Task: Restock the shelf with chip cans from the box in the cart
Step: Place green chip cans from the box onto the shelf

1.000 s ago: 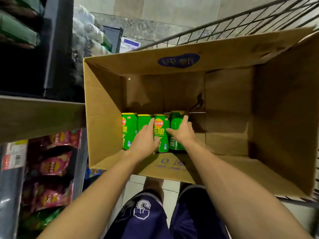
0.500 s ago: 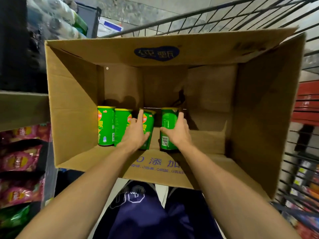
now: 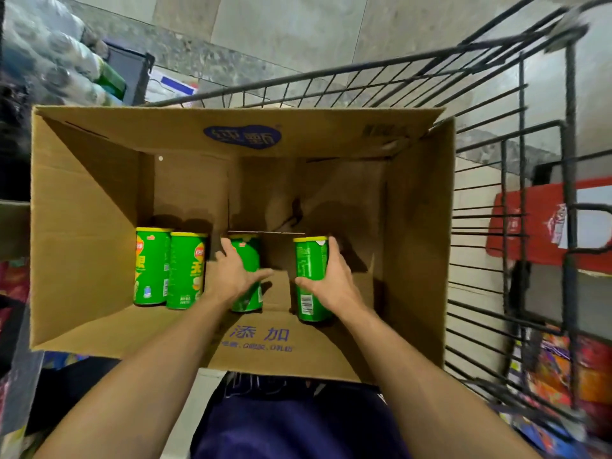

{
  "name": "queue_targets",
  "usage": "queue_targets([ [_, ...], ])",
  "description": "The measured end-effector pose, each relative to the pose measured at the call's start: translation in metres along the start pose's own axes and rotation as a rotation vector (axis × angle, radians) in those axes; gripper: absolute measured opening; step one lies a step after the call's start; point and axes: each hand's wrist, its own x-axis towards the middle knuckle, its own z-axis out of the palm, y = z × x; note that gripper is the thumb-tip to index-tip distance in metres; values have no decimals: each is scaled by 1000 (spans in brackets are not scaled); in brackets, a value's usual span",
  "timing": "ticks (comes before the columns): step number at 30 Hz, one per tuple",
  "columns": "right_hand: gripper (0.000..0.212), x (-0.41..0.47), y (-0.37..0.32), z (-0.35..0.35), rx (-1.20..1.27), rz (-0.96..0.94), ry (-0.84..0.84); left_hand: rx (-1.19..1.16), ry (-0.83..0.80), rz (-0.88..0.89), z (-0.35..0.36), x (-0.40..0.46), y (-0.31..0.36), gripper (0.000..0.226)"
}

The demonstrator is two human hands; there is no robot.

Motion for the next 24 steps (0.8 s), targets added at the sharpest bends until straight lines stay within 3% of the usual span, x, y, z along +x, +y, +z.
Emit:
queue_targets([
  [3,110,-2,4,-8,4,-22,15,9,106,-21,0,1,9,134],
  [8,111,-5,3,-17,-13,-35,0,-182,66,-61,-7,0,17,122],
  [14,111,-22,-16,-28,-23,-114,-32,-462,116,147,-44,-38,6,124],
  [24,117,-68,-116,-52,-86,-457,-99,-694,316,315,-130,-151,-39,105],
])
